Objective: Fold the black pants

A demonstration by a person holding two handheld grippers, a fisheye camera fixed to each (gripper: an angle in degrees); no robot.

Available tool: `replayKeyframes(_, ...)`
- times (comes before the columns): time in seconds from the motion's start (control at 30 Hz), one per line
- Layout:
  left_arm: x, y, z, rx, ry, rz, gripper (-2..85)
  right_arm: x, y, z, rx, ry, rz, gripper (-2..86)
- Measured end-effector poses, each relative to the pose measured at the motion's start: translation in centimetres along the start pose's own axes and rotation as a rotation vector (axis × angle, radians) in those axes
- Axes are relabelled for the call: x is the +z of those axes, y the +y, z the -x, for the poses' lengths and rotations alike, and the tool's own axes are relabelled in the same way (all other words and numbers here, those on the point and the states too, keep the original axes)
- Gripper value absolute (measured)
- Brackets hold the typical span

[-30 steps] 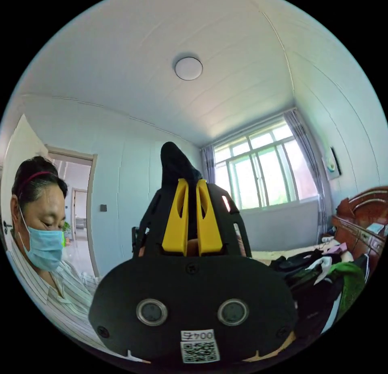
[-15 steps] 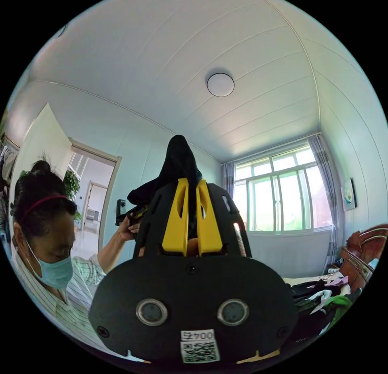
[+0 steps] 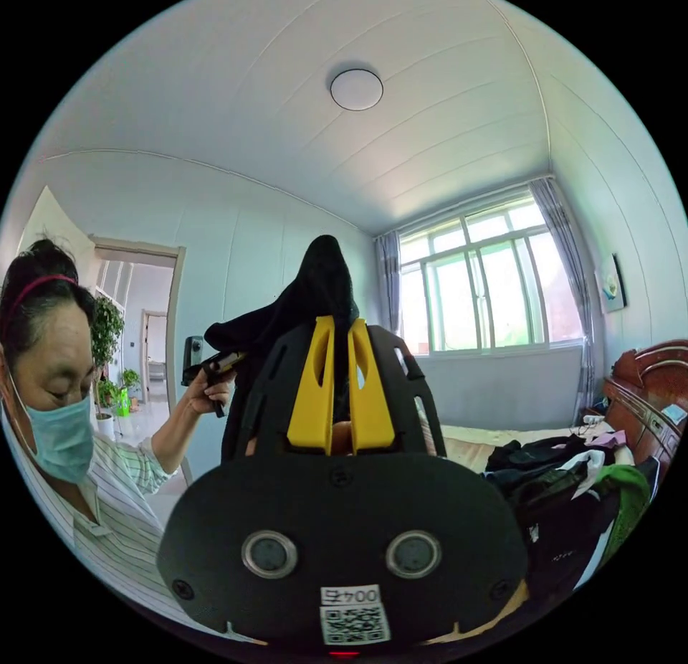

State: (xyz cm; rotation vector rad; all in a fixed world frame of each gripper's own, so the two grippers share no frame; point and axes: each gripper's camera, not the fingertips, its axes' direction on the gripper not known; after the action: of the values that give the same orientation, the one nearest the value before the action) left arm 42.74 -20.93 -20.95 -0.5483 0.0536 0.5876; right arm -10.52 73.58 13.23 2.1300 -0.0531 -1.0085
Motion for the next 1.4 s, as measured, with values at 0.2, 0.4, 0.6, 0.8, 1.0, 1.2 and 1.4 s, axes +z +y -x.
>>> replayKeyframes(0.2,10.5,0.8,10.3,-0.114,-0.067,0.115,0.0,9.7,4.5,-10.0,0.073,0.092,0.088,3.3)
replayKeyframes(0.4,27.9,1.3,27.3,-0.140,-0.308,0.215,2.6,28.4,10.5,-26.1,0.075,0.275,0.283,4.0)
replayKeyframes(0.6,39.8,15.6,47.0,-0.496,-0.393,0.452,7.0,39.6,26.7,-43.1,0.442,0.165,0.571,4.9)
replayKeyframes(0.8,38.5,27.9,50.3,-0.574,-0.423,0.490,3.4,33.3,39.4,-42.0,0.343,0.220,0.745,1.7)
replayKeyframes(1.0,32.3,35.6,40.2,-0.363,-0.566,0.791,0.9,22.5,50.7,-33.7,0.167,0.506,1.272,-0.6)
replayKeyframes(1.2,28.9,41.9,34.4,-0.387,-0.687,0.902,0.7,16.6,56.5,-29.3,0.075,0.686,1.436,-0.7)
replayKeyframes(1.4,31.5,45.2,37.2,-0.394,-0.713,1.006,0.5,15.8,60.8,-32.3,0.269,0.669,1.503,-0.7)
